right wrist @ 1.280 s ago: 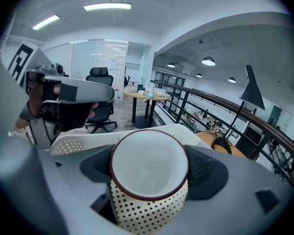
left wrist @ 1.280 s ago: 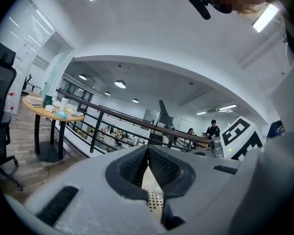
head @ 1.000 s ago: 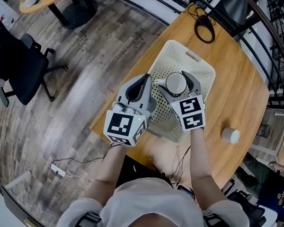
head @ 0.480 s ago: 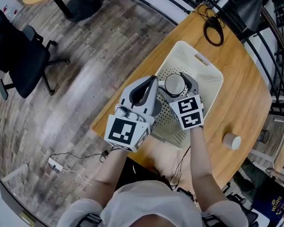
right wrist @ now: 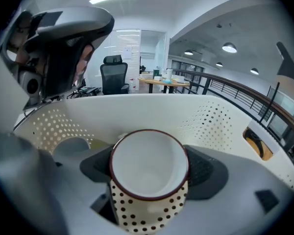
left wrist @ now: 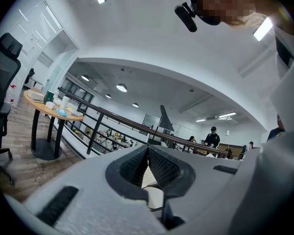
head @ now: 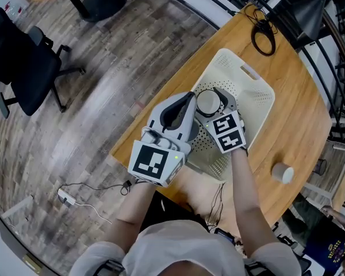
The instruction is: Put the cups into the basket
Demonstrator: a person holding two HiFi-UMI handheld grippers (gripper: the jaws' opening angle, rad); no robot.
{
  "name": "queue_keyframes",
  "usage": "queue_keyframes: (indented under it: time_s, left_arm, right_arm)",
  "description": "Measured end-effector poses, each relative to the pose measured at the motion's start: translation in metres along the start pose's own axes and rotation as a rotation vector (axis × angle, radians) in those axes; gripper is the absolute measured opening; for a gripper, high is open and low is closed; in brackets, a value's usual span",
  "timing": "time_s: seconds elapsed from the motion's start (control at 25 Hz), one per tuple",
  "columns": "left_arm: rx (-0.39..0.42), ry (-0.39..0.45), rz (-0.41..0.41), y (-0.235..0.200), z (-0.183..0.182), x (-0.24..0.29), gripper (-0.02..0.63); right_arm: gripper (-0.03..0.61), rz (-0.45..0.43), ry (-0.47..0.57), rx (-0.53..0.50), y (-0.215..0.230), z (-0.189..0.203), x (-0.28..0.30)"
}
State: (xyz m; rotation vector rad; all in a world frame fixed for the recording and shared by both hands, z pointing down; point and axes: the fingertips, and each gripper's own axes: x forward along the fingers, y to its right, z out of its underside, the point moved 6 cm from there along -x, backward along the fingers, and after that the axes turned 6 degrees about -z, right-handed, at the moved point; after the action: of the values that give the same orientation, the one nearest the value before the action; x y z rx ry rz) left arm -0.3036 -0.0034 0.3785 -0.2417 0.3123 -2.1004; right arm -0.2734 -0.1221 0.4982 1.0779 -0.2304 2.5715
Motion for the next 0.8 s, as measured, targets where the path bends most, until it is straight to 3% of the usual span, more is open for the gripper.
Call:
queue_keyframes:
  time_s: [0.48,0.8]
  left_arm:
    - [0.012,-0.008,0.014,0.0031,0.0012,-0.0026,0.009]
    - [0.024,-0.011,0.029,0.0043,0.0015,-0.0038,0.009]
  right_arm:
    - [0.417,-0.061,0.042,-0.016,0.0026,0.0093,0.0053]
    - [0.419,-0.087,-0.009,-0.034,-0.002,0.0097,0.0088]
